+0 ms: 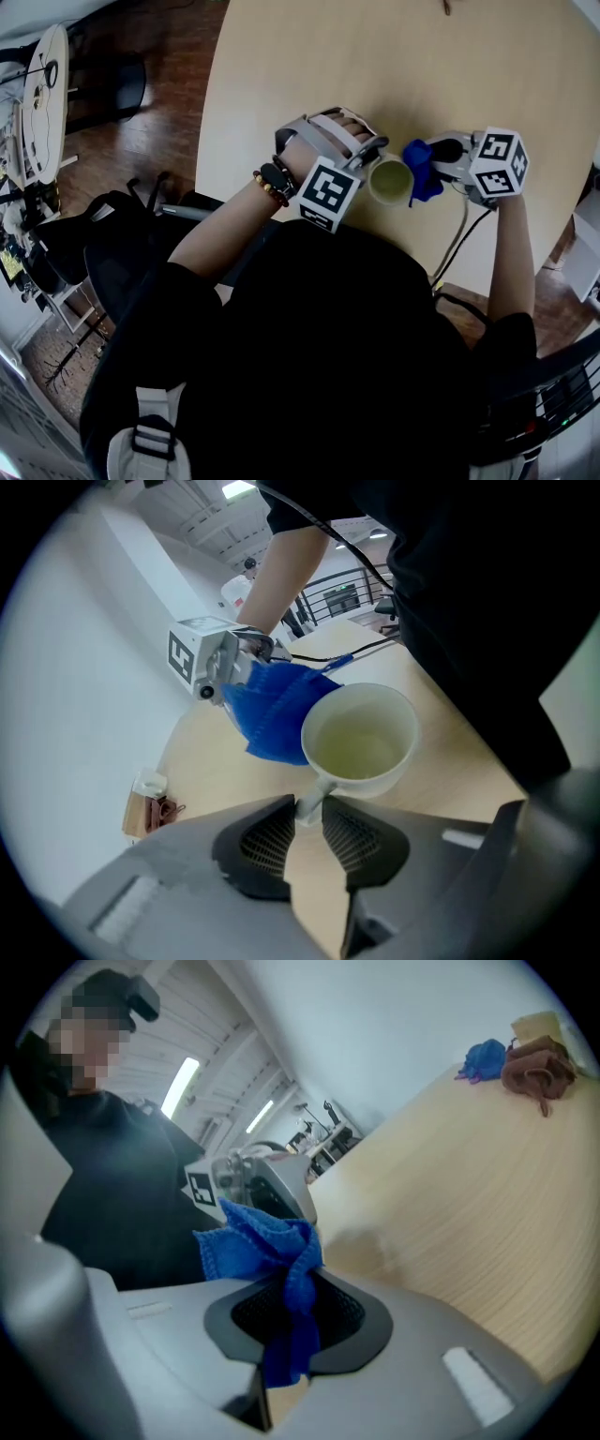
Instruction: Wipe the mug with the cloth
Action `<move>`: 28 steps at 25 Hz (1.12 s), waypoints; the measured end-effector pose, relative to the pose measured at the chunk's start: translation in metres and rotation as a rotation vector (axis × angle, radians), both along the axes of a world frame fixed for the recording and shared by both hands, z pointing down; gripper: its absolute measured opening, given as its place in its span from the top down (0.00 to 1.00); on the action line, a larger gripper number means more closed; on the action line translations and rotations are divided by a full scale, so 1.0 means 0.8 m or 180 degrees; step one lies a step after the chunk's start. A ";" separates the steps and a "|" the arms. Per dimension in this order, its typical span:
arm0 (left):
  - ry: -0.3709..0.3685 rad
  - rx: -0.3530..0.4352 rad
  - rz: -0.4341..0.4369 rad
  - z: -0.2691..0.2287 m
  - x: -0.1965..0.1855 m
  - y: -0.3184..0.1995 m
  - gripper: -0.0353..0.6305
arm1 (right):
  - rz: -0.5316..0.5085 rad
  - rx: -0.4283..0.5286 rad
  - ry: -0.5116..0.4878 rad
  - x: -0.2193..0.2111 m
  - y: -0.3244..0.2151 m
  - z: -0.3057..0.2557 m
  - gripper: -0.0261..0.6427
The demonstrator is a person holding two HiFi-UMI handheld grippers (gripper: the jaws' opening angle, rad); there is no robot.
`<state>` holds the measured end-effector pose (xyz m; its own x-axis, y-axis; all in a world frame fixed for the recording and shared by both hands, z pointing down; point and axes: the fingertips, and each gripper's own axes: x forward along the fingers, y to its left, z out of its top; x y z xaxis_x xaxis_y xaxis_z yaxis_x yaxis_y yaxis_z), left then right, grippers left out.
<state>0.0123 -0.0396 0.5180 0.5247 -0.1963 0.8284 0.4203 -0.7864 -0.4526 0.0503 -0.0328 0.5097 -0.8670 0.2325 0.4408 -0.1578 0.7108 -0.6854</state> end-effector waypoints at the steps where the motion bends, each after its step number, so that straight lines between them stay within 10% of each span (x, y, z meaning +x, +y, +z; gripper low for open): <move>1: -0.0012 0.0011 0.0030 -0.001 0.003 -0.001 0.80 | 0.0029 -0.0017 -0.0136 0.001 -0.004 -0.012 0.87; 9: -0.0021 0.0066 0.0228 -0.002 0.019 -0.002 0.80 | -0.0136 -0.0234 -0.0252 -0.006 -0.008 -0.022 0.87; 20: 0.0017 0.0069 0.0271 -0.002 0.032 0.000 0.84 | -0.0418 -0.0002 0.0516 -0.011 0.020 0.048 0.87; 28: 0.0029 0.0091 0.0220 0.003 0.029 -0.002 0.85 | 0.0157 -0.0100 -0.0270 -0.008 0.005 -0.009 0.87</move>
